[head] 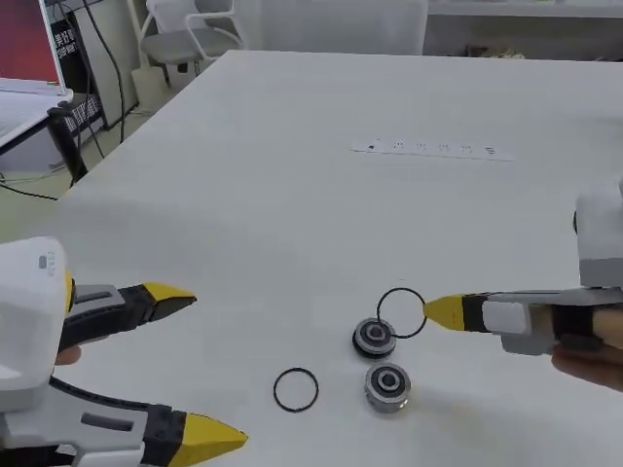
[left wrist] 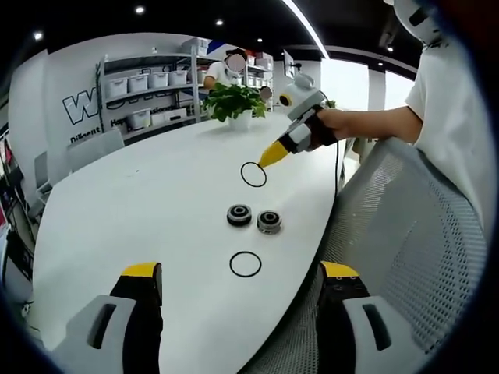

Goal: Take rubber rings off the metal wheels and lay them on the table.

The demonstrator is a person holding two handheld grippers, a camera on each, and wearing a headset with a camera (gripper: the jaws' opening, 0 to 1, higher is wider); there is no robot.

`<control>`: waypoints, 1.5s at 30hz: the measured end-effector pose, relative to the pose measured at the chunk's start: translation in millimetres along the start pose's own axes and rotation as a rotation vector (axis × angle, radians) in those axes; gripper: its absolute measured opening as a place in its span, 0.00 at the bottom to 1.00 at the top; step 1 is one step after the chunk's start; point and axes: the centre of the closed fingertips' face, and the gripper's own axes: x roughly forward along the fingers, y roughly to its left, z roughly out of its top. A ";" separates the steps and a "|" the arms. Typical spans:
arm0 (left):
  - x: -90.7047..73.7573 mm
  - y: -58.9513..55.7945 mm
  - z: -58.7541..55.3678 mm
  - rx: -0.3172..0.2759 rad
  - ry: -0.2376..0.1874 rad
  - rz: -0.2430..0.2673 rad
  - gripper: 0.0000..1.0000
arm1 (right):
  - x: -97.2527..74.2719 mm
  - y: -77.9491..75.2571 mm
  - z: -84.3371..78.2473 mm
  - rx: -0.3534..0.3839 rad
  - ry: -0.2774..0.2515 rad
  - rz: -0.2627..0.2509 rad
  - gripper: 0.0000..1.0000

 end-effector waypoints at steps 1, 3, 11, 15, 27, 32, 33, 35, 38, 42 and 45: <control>0.2 -0.1 -1.1 -0.003 0.002 0.004 0.80 | -0.8 1.0 2.5 -0.005 -0.011 0.000 0.00; 0.0 -0.1 -2.9 -0.007 0.007 0.006 0.80 | -1.4 2.0 5.5 -0.010 -0.024 -0.001 0.00; 1.6 -0.9 -12.7 -0.005 0.057 0.012 0.80 | 0.1 12.4 12.9 -0.024 -0.059 0.027 0.00; 1.1 2.5 -13.6 -0.004 0.062 0.033 0.78 | 1.9 19.9 16.0 -0.036 -0.071 0.044 0.00; 3.7 -2.7 -16.6 -0.024 0.075 0.005 0.78 | 17.2 53.0 19.3 -0.048 -0.102 0.141 0.00; 3.7 -2.3 -21.3 -0.023 0.099 0.006 0.78 | 33.3 63.3 5.3 -0.154 -0.047 0.126 0.00; 3.6 -2.0 -20.5 -0.025 0.094 0.007 0.78 | 35.8 65.7 2.5 -0.162 -0.039 0.128 0.00; 3.4 -1.7 -19.6 -0.030 0.087 0.008 0.78 | 41.7 70.1 -4.4 -0.162 -0.018 0.141 0.00; 3.5 -2.1 -21.2 -0.029 0.096 0.005 0.78 | 48.7 70.5 -14.5 -0.178 0.018 0.134 0.00; 3.5 -2.1 -23.2 -0.021 0.107 0.004 0.78 | 55.5 61.1 -33.0 -0.200 0.096 0.096 0.00; 3.2 -1.4 -23.5 -0.025 0.106 0.005 0.77 | 58.7 57.3 -40.3 -0.205 0.110 0.101 0.00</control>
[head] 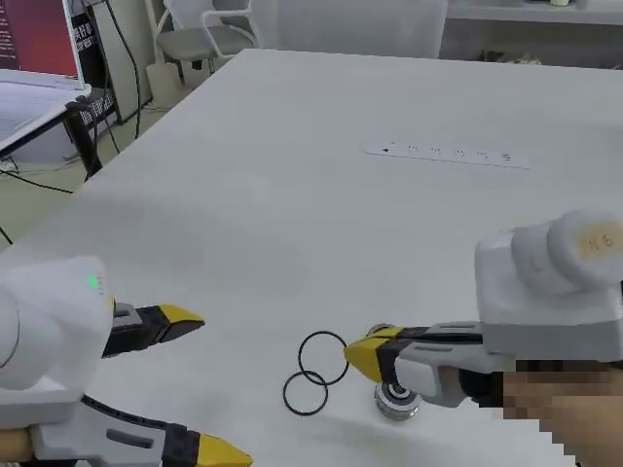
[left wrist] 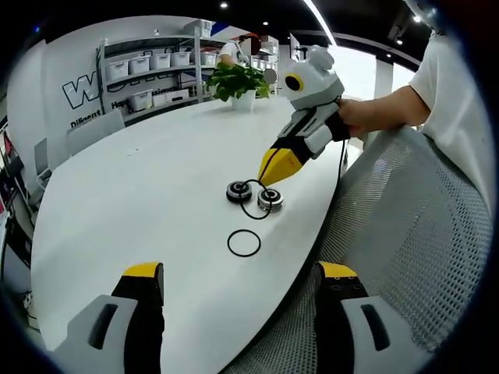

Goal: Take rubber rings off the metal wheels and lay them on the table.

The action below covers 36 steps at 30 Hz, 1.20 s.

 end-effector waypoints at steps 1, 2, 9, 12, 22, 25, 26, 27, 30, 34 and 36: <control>-0.1 0.8 -0.1 -0.003 -0.001 0.002 0.77 | 2.9 0.3 -5.5 0.002 0.016 0.005 0.00; -0.1 1.0 -0.1 -0.004 -0.002 0.002 0.77 | 4.7 1.0 -9.7 0.003 0.031 0.009 0.00; -0.2 2.0 -3.2 0.006 0.015 0.007 0.77 | 16.0 2.9 -34.4 -0.033 0.119 0.010 0.00; -0.1 2.0 -4.0 0.006 0.018 0.005 0.77 | 17.1 -1.8 -42.9 -0.050 0.151 -0.014 0.00; 0.3 2.1 -5.1 0.004 0.021 0.004 0.75 | 15.5 -16.0 -54.6 -0.009 0.179 -0.044 0.00; 0.0 2.7 -4.1 0.003 0.015 0.008 0.74 | 15.7 -17.9 -56.0 -0.001 0.179 -0.043 0.00; -0.3 3.2 -3.4 0.001 0.011 0.010 0.74 | 15.6 -17.3 -57.5 0.007 0.183 -0.040 0.00; -0.5 3.7 -2.8 -0.002 0.007 0.013 0.73 | 16.2 -16.8 -58.0 0.008 0.184 -0.039 0.00; -1.3 5.1 -1.0 -0.012 -0.005 0.021 0.73 | 17.2 -15.1 -61.5 -0.014 0.195 -0.039 0.00; -1.4 4.7 -0.3 -0.017 -0.010 0.018 0.72 | 19.7 -12.9 -67.5 -0.062 0.219 -0.038 0.00; -1.3 4.3 -0.2 -0.017 -0.011 0.017 0.72 | 20.0 -11.8 -67.3 -0.080 0.215 -0.038 0.00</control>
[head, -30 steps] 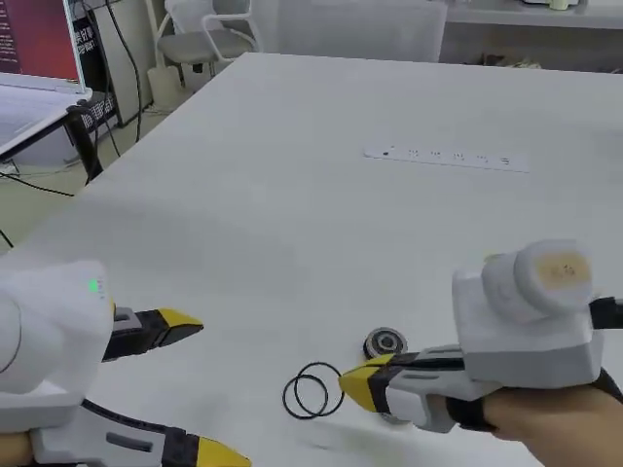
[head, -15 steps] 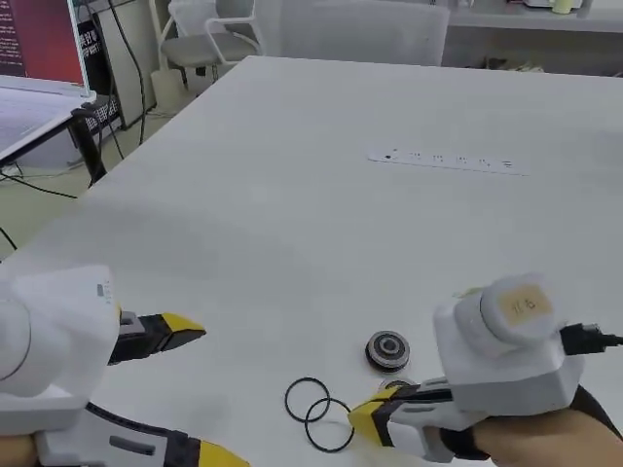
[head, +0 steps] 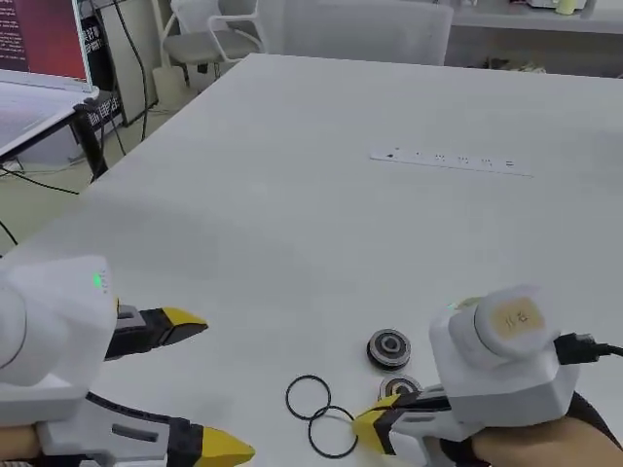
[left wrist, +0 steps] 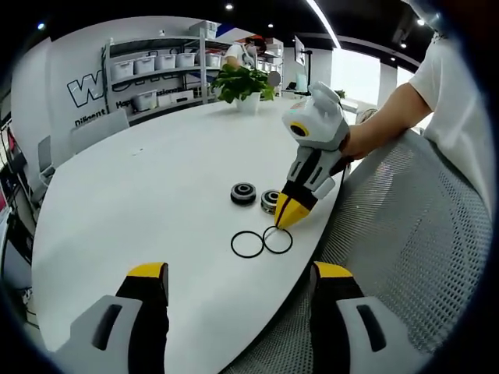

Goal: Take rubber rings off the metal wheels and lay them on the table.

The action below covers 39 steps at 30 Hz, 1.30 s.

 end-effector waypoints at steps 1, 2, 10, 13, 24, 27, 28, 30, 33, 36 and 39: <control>0.0 -0.1 0.1 -0.001 -0.001 -0.001 0.72 | 0.4 -0.1 0.3 -0.005 0.001 -0.001 0.00; 0.0 -0.1 0.1 -0.003 -0.002 -0.001 0.72 | 0.3 -0.7 0.3 -0.007 0.003 -0.004 0.00; 0.0 -1.2 0.7 -0.004 -0.002 -0.002 0.72 | 1.5 -0.9 3.6 -0.037 -0.009 -0.014 0.00; 0.0 -1.5 1.0 -0.002 -0.001 -0.002 0.72 | 0.3 -1.7 7.0 -0.033 -0.019 -0.015 0.00; -0.1 -0.6 1.3 -0.001 -0.002 0.001 0.71 | -5.9 -4.1 23.2 -0.019 -0.084 -0.018 0.08; -0.4 -0.2 1.8 -0.003 -0.005 0.003 0.71 | -8.5 -5.8 26.9 -0.024 -0.098 -0.026 0.08; -0.4 -0.2 2.0 -0.004 -0.007 0.003 0.71 | -9.5 -6.5 28.2 -0.027 -0.102 -0.028 0.09; -0.4 -0.2 2.1 -0.004 -0.007 0.003 0.70 | -11.5 -7.9 31.3 -0.033 -0.112 -0.034 0.09; -0.5 -0.2 2.2 -0.006 -0.008 0.002 0.70 | -14.9 -10.9 36.4 -0.031 -0.130 -0.041 0.10; -0.5 -0.4 1.9 -0.005 -0.007 0.001 0.70 | -18.0 -14.0 39.6 -0.036 -0.143 -0.052 0.11; -0.6 -0.2 1.6 -0.005 -0.006 0.002 0.70 | -22.4 -16.3 45.8 -0.038 -0.166 -0.061 0.13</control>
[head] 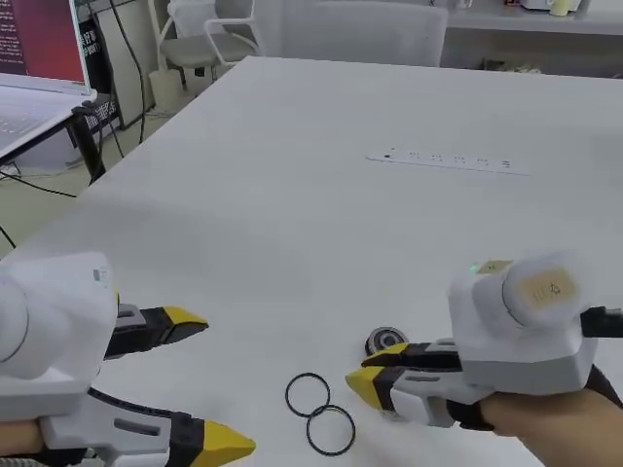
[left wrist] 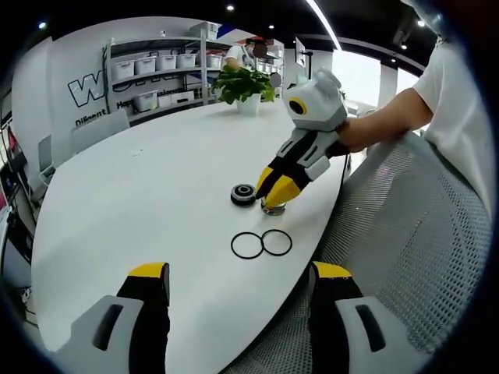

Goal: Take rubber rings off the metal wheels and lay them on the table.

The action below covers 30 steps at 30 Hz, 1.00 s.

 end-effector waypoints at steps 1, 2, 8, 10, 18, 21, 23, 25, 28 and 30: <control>0.0 0.1 0.0 0.000 0.000 0.000 0.70 | -1.3 -1.3 2.7 0.000 -0.009 -0.004 0.13; -0.1 0.1 -0.1 -0.001 0.000 0.000 0.70 | -2.1 -2.1 4.7 0.000 -0.017 -0.006 0.14; 0.1 -0.2 -0.7 -0.001 0.003 -0.001 0.70 | -7.3 -8.6 12.5 -0.001 -0.045 -0.018 0.16; 0.2 -0.5 -0.6 -0.001 0.004 -0.001 0.70 | -9.6 -11.1 15.3 0.001 -0.057 -0.025 0.17; 0.5 -0.6 -1.0 -0.001 0.006 -0.001 0.71 | -20.0 -22.6 30.5 0.044 -0.135 -0.043 0.19; 0.1 -0.6 1.7 -0.006 -0.009 -0.001 0.70 | -24.6 -27.0 37.5 0.059 -0.175 -0.048 0.23; -0.4 -0.2 4.0 -0.015 -0.024 -0.001 0.71 | -27.7 -30.6 40.3 0.065 -0.189 -0.059 0.24; -0.6 -1.2 6.2 -0.017 -0.035 -0.007 0.71 | -30.1 -34.0 41.8 0.071 -0.199 -0.070 0.24; -1.5 -3.8 12.6 0.017 -0.055 -0.016 0.71 | -33.1 -39.9 41.4 0.084 -0.206 -0.089 0.25; -3.8 -4.1 19.0 0.013 -0.081 -0.018 0.71 | -35.3 -46.8 40.5 0.088 -0.206 -0.105 0.25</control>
